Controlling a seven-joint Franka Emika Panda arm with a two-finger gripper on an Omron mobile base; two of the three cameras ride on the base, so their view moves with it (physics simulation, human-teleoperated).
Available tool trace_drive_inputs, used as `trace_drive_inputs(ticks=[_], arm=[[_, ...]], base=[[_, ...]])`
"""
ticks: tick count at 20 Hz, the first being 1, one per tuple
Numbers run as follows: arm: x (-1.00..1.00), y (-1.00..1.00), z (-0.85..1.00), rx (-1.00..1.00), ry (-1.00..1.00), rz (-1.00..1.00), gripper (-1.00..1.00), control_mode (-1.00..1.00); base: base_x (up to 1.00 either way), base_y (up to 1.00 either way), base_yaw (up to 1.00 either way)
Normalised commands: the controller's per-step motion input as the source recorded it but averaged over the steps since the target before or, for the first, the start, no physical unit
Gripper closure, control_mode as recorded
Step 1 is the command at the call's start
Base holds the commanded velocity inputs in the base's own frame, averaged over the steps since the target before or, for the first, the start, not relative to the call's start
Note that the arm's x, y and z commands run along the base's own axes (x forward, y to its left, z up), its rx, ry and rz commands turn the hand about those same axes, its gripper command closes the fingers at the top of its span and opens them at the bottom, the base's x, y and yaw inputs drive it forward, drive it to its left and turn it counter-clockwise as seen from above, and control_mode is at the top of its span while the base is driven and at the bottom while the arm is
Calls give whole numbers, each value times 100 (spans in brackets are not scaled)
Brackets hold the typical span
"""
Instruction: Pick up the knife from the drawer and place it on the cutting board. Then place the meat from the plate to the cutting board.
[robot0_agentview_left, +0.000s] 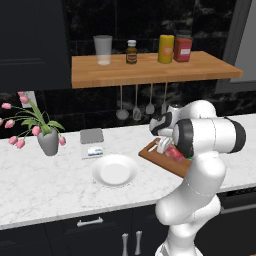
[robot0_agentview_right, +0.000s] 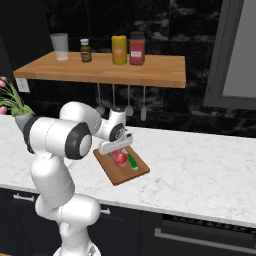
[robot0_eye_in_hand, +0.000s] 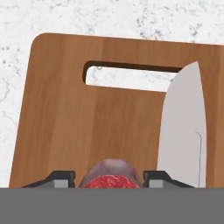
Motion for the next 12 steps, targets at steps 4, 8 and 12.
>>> trace_drive_inputs(ticks=[4, 8, 12], arm=[[-3, 0, 4, 0, -1, 0, -100, -100], [-13, 0, 21, 0, -6, 0, -100, -100], [-13, -2, 39, 0, -5, 0, -100, -100]], base=[[0, 0, 0], [0, 0, 0], [0, 0, 0]])
